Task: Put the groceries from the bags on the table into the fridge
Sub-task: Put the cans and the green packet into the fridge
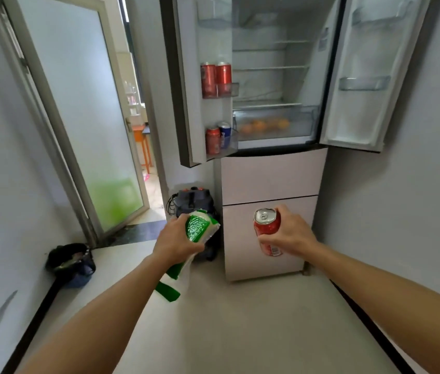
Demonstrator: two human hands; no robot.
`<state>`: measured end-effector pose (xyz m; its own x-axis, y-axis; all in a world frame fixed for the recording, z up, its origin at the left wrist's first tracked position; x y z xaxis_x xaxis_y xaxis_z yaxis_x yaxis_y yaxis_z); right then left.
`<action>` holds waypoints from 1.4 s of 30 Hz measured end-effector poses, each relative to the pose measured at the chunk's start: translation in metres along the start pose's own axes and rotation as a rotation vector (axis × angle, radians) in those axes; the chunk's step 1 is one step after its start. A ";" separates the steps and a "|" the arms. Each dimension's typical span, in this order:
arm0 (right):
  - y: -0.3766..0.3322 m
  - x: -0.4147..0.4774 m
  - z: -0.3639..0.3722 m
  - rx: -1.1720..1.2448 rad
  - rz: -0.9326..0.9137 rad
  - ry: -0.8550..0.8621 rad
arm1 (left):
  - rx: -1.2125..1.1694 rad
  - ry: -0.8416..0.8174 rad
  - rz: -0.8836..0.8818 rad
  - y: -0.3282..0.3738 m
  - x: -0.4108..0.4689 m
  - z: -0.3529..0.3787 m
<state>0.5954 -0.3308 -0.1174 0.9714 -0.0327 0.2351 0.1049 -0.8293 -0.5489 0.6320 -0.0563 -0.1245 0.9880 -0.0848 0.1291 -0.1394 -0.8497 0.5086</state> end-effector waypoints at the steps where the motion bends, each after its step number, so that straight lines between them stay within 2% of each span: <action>1: 0.011 0.018 -0.004 0.008 0.007 0.014 | -0.003 -0.001 0.020 0.009 0.024 0.007; 9: 0.074 0.160 -0.055 0.046 0.111 0.129 | -0.031 -0.033 0.152 0.097 0.211 0.026; 16: 0.152 0.271 -0.090 0.068 0.129 0.179 | -0.055 -0.030 0.221 0.172 0.338 0.074; 24: 0.245 0.426 -0.140 0.111 0.064 0.183 | -0.067 0.059 0.169 0.269 0.478 0.115; 33: 0.254 0.579 -0.202 0.209 -0.064 0.263 | -0.101 0.261 0.063 0.330 0.616 0.065; 42: 0.246 0.717 -0.229 0.223 -0.205 0.351 | -0.164 0.323 -0.098 0.350 0.784 0.049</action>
<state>1.2689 -0.6853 0.0997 0.7987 -0.0995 0.5934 0.3683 -0.6992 -0.6128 1.3614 -0.4457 0.1133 0.9289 0.1837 0.3215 -0.0797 -0.7487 0.6581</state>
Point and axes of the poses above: each hand's wrist, its own x-axis towards the middle knuckle, its own z-axis out of the palm, y = z × x, the point moved 4 cm from there along x, towards the middle knuckle, and after that the axes turned 4 degrees about -z, right-handed, at the moved point
